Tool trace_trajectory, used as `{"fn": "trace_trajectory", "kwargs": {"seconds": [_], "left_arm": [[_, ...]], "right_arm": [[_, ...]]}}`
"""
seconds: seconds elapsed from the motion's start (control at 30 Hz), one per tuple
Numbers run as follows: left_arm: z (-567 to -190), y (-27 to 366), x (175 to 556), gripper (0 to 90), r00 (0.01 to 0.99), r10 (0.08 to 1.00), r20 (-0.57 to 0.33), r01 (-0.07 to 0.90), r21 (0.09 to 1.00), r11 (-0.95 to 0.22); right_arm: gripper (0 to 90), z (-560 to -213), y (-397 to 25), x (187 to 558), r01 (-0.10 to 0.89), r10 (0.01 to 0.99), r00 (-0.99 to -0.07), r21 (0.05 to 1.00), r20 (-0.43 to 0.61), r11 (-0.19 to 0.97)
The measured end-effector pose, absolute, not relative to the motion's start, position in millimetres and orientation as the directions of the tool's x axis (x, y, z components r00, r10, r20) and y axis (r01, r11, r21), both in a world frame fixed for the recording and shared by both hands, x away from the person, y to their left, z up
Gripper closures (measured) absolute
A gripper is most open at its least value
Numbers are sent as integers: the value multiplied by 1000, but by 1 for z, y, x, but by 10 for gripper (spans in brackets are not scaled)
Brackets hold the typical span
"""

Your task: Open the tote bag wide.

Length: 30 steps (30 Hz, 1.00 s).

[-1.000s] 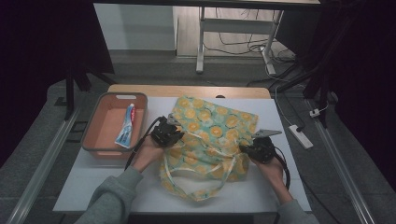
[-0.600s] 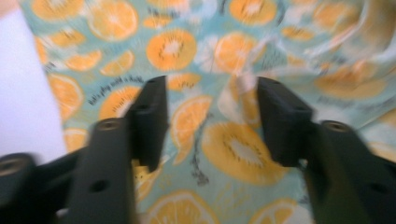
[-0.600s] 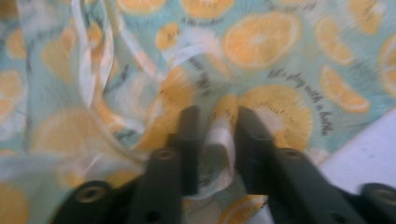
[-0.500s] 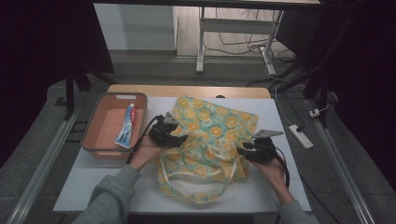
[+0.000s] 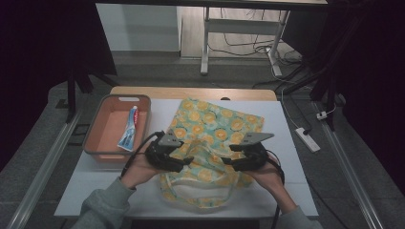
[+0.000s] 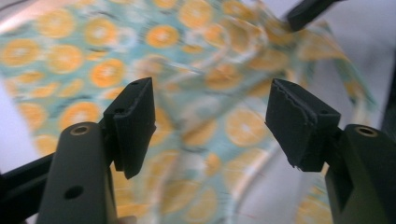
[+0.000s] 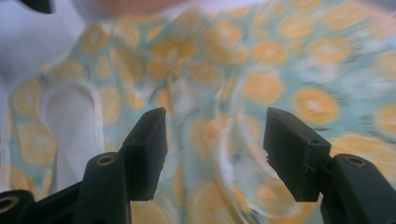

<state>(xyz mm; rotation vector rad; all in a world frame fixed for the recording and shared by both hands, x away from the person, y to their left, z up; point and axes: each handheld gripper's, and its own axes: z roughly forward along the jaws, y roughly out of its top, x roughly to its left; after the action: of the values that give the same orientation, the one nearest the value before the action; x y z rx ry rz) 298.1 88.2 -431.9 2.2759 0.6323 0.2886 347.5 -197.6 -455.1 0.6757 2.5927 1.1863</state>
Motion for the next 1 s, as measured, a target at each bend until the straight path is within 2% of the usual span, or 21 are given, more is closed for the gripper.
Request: {"fn": "trace_trajectory", "kwargs": {"seconds": [0.17, 0.5, 0.63, 0.87, 1.0], "left_arm": [[-452, 60, 296, 365, 894, 448, 18, 329, 654, -682], [-490, 17, 296, 399, 936, 352, -5, 293, 565, -771], [-500, 9, 297, 420, 939, 345, 5, 287, 544, -788], [-507, 5, 296, 524, 947, 321, 24, 257, 545, -798], [-512, 1, 297, 638, 946, 323, 29, 257, 540, -801]], "right_arm": [[388, -474, -177, 360, 347, 453, -891, 693, 33, 632], [387, -499, -166, 373, 401, 455, -887, 629, 84, 666], [401, -507, -163, 372, 398, 453, -889, 595, 62, 699], [528, -513, -164, 375, 393, 461, -887, 571, 28, 721], [647, -513, -165, 375, 386, 452, -892, 568, 29, 727]]}}
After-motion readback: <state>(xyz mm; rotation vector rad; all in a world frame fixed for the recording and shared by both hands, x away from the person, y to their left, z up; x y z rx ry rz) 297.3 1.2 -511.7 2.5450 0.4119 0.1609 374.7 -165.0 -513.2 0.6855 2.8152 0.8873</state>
